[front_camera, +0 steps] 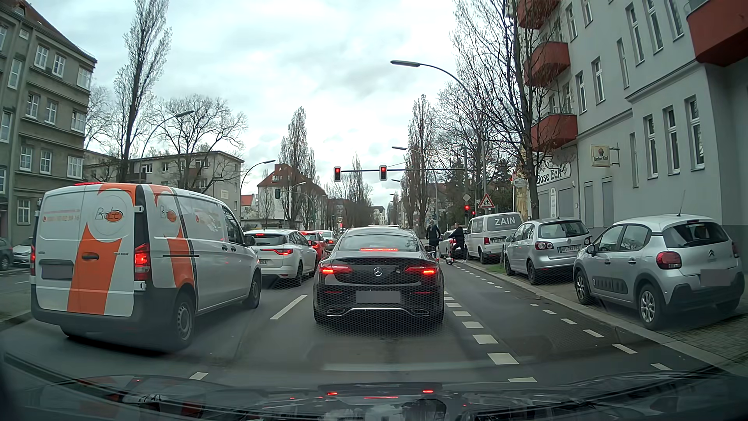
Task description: Follow the waypoints while adhering to traffic rules and regulations
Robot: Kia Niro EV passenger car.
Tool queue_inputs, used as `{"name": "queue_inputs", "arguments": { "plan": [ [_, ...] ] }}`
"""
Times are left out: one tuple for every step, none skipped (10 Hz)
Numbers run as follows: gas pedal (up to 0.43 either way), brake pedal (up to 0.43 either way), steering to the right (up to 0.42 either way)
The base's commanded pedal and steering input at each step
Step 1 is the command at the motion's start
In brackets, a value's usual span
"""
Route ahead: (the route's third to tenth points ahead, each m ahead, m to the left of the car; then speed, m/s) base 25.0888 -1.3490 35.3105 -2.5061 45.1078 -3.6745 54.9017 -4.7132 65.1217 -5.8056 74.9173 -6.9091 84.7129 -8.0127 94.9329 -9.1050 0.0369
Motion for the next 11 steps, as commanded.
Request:
{"name": "queue_inputs", "arguments": {
  "plan": [
    [0.000,0.396,-0.003],
    [0.000,0.402,-0.003],
    [0.000,0.409,-0.003],
    [0.000,0.415,-0.003],
    [0.000,0.415,-0.003],
    [0.000,0.415,-0.003],
    [0.000,0.421,-0.003],
    [0.000,0.421,-0.003],
    [0.000,0.427,-0.003],
    [0.000,0.427,-0.003],
    [0.000,0.427,-0.003]
  ]
}}
